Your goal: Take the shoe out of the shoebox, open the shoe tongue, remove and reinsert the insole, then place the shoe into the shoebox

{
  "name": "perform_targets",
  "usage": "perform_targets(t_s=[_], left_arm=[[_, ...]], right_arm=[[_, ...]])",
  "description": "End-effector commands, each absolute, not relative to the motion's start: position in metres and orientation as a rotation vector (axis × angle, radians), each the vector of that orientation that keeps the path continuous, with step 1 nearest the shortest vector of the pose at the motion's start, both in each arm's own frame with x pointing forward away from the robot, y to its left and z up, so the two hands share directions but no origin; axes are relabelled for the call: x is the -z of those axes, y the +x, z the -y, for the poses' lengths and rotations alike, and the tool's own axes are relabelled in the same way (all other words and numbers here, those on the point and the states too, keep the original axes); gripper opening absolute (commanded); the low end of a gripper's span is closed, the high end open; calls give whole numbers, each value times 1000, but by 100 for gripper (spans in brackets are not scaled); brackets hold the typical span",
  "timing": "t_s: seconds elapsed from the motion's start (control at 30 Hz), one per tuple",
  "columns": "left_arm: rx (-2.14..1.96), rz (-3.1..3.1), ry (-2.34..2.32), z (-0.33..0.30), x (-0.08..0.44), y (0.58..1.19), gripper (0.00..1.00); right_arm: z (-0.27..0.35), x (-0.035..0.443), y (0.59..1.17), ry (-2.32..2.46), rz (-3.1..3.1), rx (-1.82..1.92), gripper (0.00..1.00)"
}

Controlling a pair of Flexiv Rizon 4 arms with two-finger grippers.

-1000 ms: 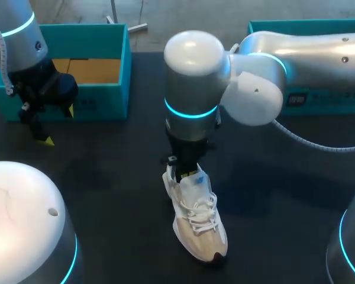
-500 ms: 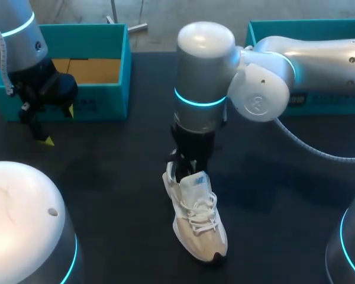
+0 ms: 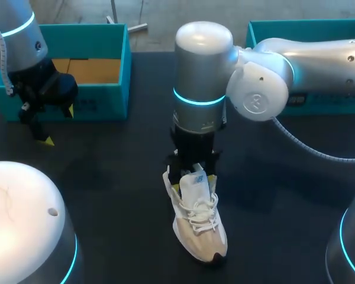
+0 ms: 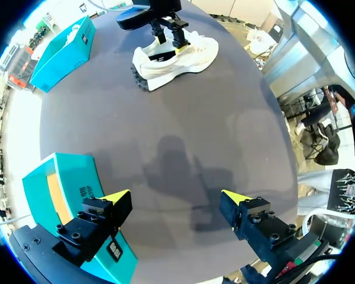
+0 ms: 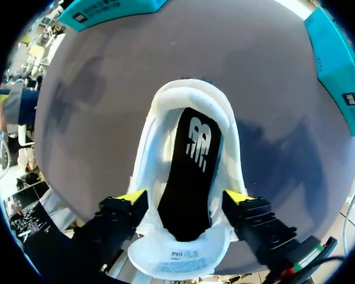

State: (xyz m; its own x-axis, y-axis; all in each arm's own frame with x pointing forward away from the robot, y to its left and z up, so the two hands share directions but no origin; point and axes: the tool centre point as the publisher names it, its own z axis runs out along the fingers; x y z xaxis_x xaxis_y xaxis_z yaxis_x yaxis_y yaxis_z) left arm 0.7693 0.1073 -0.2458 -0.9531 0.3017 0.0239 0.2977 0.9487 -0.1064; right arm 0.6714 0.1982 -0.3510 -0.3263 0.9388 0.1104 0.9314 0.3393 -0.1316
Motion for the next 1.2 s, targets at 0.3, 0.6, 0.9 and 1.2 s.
perform_targets(t_s=[0.3,0.6,0.9,1.2], left_arm=[[-152,3062,-470,-107,246,769,100],[-152,3062,-470,-107,246,769,100],[-152,3062,-470,-107,246,769,100],[-152,3062,-470,-107,246,769,100]], right_arm=[[-203,349,658,-1749,2434,-49,100],[-206,340,647,-1779,2451,-54,100],[-203,335,639,-1803,2445,-48,100],[-196,320,621,-1834,2446,-33,100]])
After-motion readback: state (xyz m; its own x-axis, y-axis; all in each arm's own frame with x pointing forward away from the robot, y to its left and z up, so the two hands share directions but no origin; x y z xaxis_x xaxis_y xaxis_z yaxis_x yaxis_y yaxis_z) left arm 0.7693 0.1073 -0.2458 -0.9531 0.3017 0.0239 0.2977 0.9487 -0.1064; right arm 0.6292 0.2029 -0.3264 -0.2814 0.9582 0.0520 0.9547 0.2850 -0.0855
